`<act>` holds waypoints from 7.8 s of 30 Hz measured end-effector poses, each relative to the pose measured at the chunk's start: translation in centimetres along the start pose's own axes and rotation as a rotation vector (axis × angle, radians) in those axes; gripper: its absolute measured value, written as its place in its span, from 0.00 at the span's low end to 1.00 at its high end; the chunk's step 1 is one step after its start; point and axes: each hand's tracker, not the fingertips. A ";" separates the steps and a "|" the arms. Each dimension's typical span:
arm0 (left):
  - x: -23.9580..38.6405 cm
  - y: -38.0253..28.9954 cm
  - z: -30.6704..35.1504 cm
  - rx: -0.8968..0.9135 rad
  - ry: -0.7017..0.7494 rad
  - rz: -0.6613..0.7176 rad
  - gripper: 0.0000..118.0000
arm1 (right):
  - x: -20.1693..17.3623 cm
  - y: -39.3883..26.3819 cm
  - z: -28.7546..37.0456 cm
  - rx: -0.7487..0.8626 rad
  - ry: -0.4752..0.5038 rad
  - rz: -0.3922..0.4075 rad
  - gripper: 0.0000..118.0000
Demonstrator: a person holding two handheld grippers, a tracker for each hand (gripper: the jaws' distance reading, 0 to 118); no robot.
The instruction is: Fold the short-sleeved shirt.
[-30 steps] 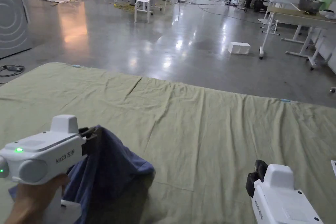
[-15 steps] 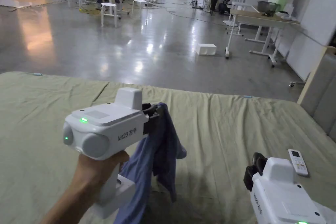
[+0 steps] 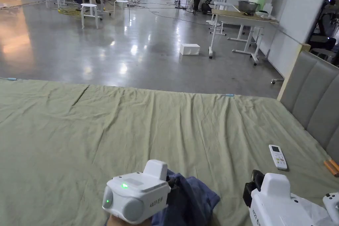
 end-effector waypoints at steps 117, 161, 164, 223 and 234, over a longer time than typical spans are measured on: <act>-11.6 -6.0 7.5 -0.164 0.331 0.184 0.04 | -2.6 -5.8 -15.4 -0.440 0.232 0.067 0.04; -20.5 20.5 25.7 0.287 0.596 0.072 0.04 | 1.5 25.5 -5.1 0.185 0.050 0.082 0.04; -21.2 22.2 25.2 0.299 0.599 0.070 0.04 | 1.3 27.3 -6.7 0.192 0.034 0.073 0.04; -17.1 -3.4 26.2 0.064 0.559 0.187 0.04 | 1.7 4.5 5.2 -0.164 0.074 0.175 0.04; -17.9 -13.5 23.3 -0.202 0.558 0.344 0.04 | 2.0 -6.6 5.8 -0.516 0.098 0.178 0.04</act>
